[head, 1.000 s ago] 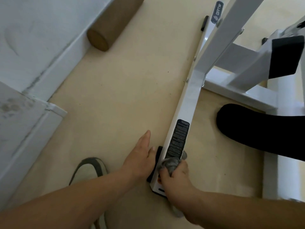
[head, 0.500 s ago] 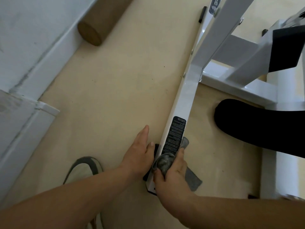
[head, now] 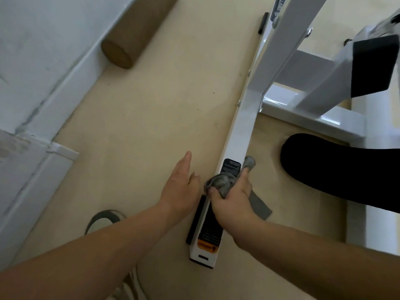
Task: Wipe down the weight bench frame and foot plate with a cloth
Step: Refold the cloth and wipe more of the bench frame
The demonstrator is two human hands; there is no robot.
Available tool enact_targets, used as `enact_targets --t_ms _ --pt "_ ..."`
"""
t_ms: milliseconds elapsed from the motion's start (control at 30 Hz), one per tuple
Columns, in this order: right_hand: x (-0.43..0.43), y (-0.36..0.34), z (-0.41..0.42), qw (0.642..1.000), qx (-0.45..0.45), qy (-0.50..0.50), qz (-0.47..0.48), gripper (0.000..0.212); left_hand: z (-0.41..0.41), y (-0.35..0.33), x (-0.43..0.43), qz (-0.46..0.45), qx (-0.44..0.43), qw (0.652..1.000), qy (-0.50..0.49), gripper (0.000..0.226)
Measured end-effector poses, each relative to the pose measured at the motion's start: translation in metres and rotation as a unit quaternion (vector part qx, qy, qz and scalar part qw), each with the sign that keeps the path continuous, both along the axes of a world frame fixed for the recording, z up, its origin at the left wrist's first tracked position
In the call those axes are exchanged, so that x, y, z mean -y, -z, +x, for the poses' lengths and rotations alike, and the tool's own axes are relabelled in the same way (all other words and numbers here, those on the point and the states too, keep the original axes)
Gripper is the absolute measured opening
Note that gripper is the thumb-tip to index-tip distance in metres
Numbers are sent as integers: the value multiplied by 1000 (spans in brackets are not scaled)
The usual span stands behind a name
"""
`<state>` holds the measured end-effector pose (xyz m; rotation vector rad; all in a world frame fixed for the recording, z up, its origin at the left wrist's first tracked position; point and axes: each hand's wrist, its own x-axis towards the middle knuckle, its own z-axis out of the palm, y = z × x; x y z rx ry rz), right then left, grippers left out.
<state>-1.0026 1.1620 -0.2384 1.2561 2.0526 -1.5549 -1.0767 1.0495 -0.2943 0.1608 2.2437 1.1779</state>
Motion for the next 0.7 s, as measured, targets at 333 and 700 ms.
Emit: enact_targets --t_ms 333,700 --pt "-87 15 -101 993 -53 -9 102 85 -13 -21 -40 46 -20 999 11 61" --pt "-107 21 -95 933 -67 -239 259 70 -29 -18 -45 48 -3 999 -11 55"
